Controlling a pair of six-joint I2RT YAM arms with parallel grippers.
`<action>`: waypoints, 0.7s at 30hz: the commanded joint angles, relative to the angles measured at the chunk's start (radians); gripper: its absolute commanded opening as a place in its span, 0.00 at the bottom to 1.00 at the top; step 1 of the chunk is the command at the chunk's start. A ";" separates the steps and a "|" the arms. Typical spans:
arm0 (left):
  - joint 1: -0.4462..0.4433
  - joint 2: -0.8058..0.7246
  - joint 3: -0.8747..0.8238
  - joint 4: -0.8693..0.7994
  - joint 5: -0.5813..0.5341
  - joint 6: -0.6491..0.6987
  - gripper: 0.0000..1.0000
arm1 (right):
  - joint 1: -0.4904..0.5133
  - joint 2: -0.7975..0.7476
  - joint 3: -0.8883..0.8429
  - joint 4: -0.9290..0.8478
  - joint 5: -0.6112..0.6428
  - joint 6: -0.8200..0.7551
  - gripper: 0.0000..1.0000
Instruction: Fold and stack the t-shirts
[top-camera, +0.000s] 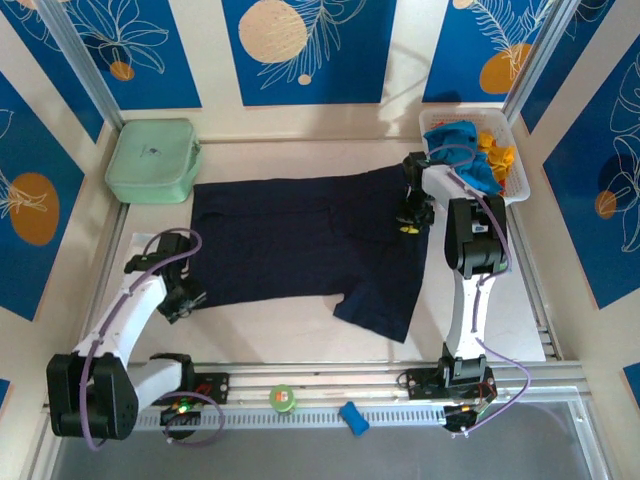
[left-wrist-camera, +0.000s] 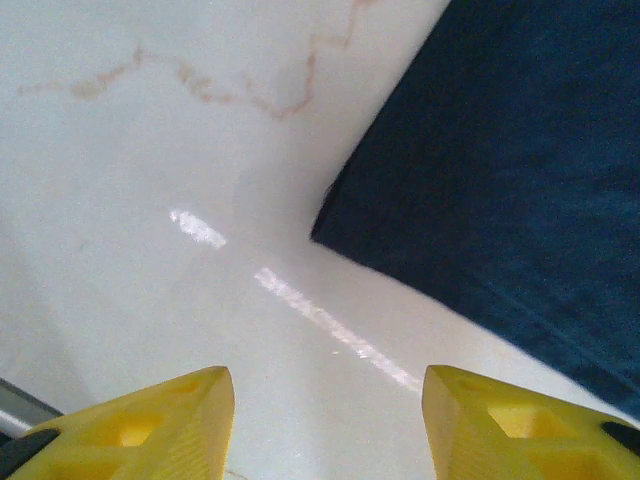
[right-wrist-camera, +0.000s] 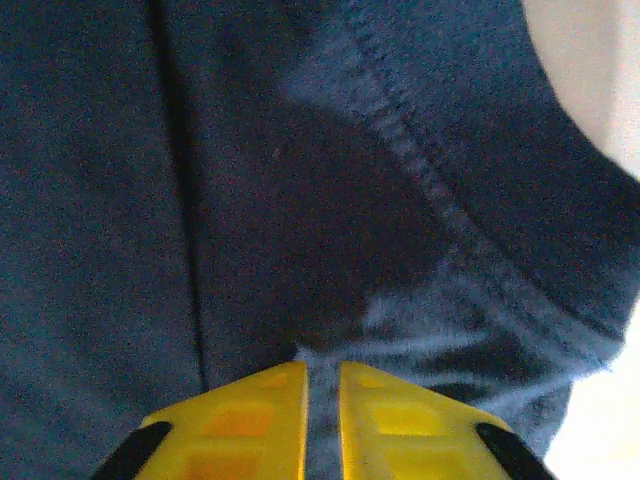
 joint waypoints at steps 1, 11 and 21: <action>0.008 0.012 -0.047 -0.004 0.046 -0.071 0.51 | 0.023 -0.146 -0.052 0.015 -0.031 -0.009 0.20; 0.037 0.086 -0.079 0.196 0.005 -0.128 0.41 | 0.102 -0.388 -0.220 0.032 -0.050 -0.023 0.21; 0.084 0.116 -0.084 0.252 -0.018 -0.110 0.43 | 0.137 -0.451 -0.277 0.039 -0.075 -0.020 0.24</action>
